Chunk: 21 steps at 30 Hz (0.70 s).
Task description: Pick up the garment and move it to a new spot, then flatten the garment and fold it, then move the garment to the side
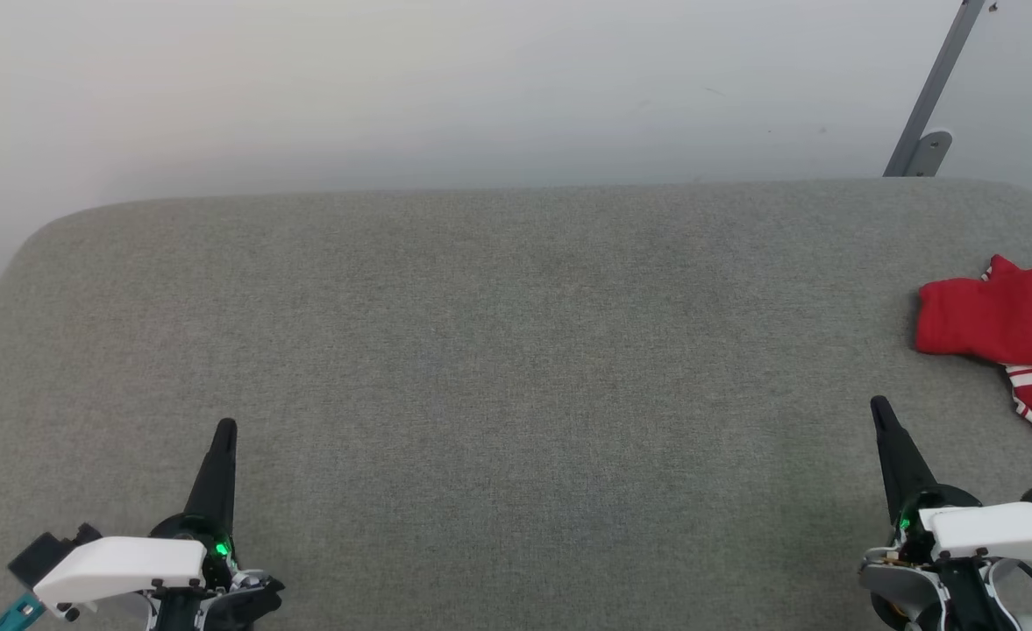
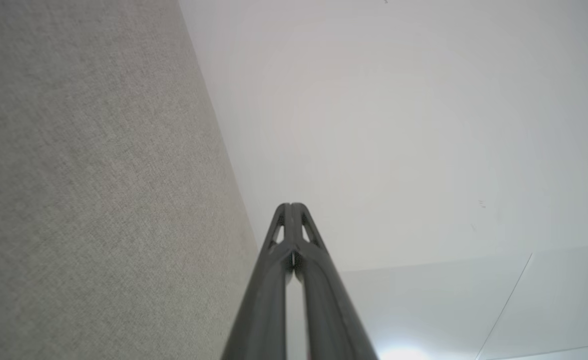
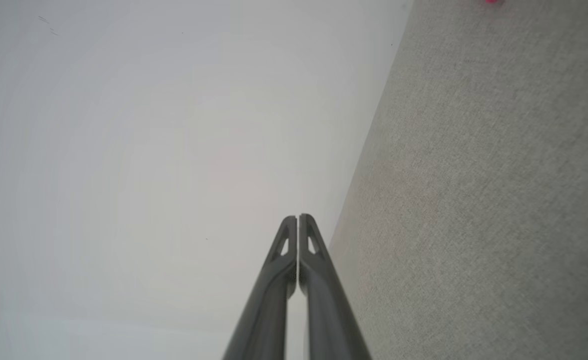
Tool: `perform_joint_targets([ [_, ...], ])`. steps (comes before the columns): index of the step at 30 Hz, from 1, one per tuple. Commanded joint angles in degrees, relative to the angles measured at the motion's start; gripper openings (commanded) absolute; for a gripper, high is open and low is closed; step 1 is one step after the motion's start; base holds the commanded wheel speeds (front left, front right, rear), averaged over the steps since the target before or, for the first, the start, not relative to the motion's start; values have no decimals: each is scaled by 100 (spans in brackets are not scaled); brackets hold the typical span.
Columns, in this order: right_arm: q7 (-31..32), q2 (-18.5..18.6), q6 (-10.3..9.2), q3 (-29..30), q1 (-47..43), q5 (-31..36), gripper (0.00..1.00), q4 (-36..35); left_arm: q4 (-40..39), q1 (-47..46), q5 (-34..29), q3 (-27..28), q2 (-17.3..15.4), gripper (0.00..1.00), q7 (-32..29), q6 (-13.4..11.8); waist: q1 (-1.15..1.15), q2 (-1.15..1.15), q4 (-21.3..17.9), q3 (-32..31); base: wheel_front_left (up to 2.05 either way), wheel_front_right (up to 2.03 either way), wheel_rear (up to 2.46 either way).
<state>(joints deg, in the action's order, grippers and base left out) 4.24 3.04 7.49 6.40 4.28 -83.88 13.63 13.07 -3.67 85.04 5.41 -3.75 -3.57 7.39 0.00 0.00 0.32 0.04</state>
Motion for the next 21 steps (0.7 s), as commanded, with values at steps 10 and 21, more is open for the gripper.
perform_joint_targets([
  [10,144,-16,0,17,148,-460,0,28,51,-212,421,33,17,0,-153,16,0,0,-15,7,0,0,0],
  [21,258,-22,0,19,234,-863,0,48,104,-297,797,54,44,0,-266,18,0,0,-31,14,0,0,0],
])
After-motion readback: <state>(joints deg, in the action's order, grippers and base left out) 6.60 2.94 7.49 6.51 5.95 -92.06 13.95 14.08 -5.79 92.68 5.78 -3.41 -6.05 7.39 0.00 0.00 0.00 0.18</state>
